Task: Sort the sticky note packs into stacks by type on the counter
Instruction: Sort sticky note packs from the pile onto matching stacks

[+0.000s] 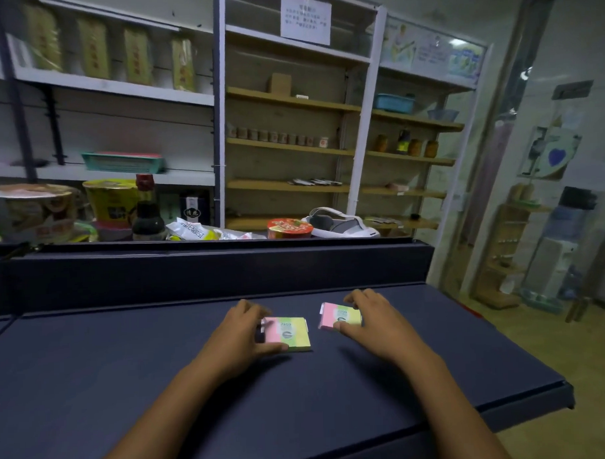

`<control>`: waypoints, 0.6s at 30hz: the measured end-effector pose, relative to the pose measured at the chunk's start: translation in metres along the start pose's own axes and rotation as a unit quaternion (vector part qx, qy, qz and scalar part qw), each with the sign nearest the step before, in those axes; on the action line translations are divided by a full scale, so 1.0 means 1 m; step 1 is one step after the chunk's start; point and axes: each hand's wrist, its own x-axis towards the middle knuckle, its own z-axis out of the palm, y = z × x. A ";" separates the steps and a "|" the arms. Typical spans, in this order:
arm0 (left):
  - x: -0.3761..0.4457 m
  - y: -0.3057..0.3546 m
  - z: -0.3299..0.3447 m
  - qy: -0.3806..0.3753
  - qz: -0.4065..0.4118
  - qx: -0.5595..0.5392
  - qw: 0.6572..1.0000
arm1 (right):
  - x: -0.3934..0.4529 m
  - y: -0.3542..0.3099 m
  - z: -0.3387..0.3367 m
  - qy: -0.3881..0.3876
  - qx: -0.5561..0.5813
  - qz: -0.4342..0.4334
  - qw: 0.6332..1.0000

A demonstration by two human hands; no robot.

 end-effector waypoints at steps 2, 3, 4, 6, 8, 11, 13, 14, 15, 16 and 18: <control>0.003 -0.002 0.000 -0.014 -0.007 0.011 1.000 | 0.004 0.001 0.002 0.001 0.007 -0.009 1.000; 0.004 -0.001 -0.001 -0.027 -0.013 0.022 0.999 | 0.005 0.001 0.003 0.000 0.008 -0.013 1.000; 0.005 0.000 -0.002 -0.039 -0.022 0.032 0.999 | 0.006 0.003 0.004 -0.003 0.007 -0.015 1.000; 0.006 -0.001 -0.001 -0.048 -0.036 0.035 0.998 | 0.008 0.006 0.005 -0.005 0.009 -0.017 1.000; 0.006 -0.002 0.000 -0.037 -0.041 0.019 0.998 | 0.011 0.010 0.005 -0.004 0.011 -0.021 1.000; 0.006 -0.003 0.001 -0.014 -0.049 -0.027 0.998 | 0.014 0.012 0.004 -0.001 0.016 -0.028 0.999; 0.007 -0.002 0.000 0.018 -0.048 -0.094 0.994 | 0.016 0.013 0.006 -0.001 0.019 -0.031 0.999; 0.007 0.001 -0.002 0.037 -0.041 -0.126 0.991 | 0.016 0.013 0.007 -0.002 0.019 -0.030 0.999; 0.008 0.003 -0.003 0.059 -0.031 -0.151 0.986 | 0.017 0.014 0.009 -0.002 0.019 -0.030 0.999; 0.008 0.005 -0.004 0.083 -0.016 -0.176 0.981 | 0.018 0.015 0.010 -0.004 0.019 -0.029 0.999; 0.007 0.012 -0.008 0.126 0.010 -0.237 0.963 | 0.019 0.018 0.011 -0.005 0.018 -0.032 0.999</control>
